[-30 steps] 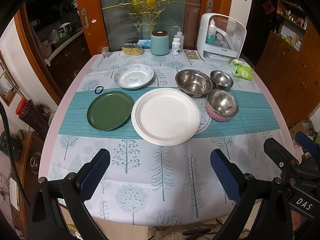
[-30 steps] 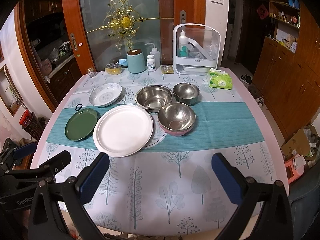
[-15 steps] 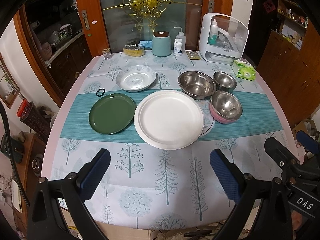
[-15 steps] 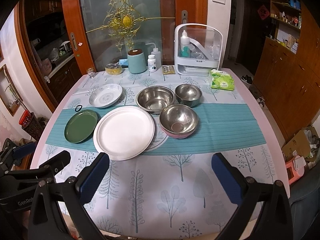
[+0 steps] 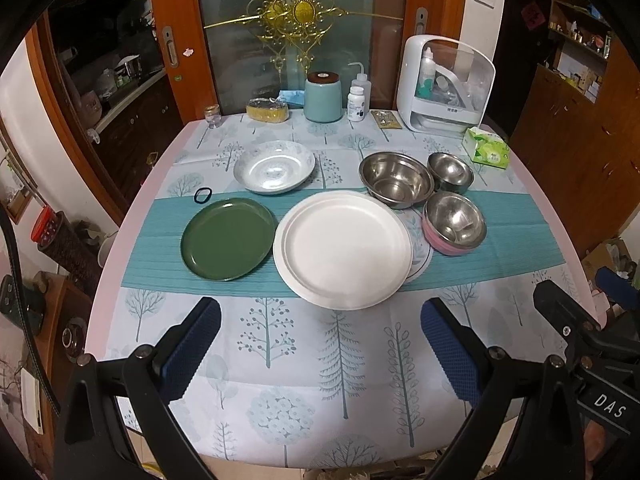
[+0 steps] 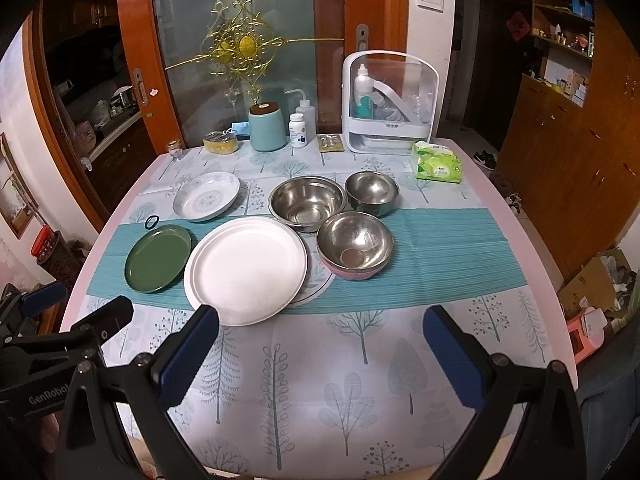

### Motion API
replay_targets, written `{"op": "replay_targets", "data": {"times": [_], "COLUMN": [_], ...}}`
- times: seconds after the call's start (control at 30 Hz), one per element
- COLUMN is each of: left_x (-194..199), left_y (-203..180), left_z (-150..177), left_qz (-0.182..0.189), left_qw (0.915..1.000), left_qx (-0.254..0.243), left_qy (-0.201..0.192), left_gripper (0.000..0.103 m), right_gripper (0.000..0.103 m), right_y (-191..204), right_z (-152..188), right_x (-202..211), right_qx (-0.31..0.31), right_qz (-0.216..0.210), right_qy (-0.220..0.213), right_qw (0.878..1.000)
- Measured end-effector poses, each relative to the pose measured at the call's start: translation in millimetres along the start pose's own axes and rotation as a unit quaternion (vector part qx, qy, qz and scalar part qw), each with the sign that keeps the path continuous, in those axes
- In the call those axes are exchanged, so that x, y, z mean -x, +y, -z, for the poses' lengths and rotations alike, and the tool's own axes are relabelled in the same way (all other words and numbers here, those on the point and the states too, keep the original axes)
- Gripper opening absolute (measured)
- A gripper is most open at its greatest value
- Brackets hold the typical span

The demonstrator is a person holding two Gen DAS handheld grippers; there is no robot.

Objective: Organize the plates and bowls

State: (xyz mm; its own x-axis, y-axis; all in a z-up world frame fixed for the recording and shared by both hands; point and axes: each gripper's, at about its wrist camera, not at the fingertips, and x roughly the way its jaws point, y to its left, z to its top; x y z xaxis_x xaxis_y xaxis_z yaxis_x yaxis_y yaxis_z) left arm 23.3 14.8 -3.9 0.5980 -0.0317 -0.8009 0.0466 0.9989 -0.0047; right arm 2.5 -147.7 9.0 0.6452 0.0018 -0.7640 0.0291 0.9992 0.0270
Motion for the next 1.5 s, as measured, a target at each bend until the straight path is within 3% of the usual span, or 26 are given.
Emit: {"op": "replay_targets", "data": {"times": [0.43,0.63,0.87,1.17,1.5], "left_x": [11.4,20.0,9.1,-13.9,-73.1], "left_y": [30.0,38.1,49.1,55.9,51.5], "left_z": [2.3,5.3,3.2,-12.3,-60.8], "left_qz": [0.029,0.046,0.086,0.061,0.024], "left_qw": [0.9988,0.9965,0.9953,0.9976,0.9985], "left_qx": [-0.01,-0.038,-0.041,-0.03,-0.049], "left_qy": [-0.038,-0.058,-0.015,-0.013,0.0], "left_gripper": [0.1,0.1,0.1,0.1,0.1], "right_gripper": [0.099,0.099,0.098,0.098,0.092], "right_y": [18.1,33.7,49.2,47.3,21.1], "right_z": [7.8,12.3,19.8,16.5,-6.5], "right_x": [13.2,20.4,26.2,15.0,-51.2], "right_qx": [-0.025,-0.027,-0.028,-0.022,-0.032], "right_qz": [0.023,0.035,0.049,0.06,0.018], "right_qy": [-0.021,-0.029,-0.031,-0.016,0.033], "right_qw": [0.999,0.999,0.998,0.998,0.999]}}
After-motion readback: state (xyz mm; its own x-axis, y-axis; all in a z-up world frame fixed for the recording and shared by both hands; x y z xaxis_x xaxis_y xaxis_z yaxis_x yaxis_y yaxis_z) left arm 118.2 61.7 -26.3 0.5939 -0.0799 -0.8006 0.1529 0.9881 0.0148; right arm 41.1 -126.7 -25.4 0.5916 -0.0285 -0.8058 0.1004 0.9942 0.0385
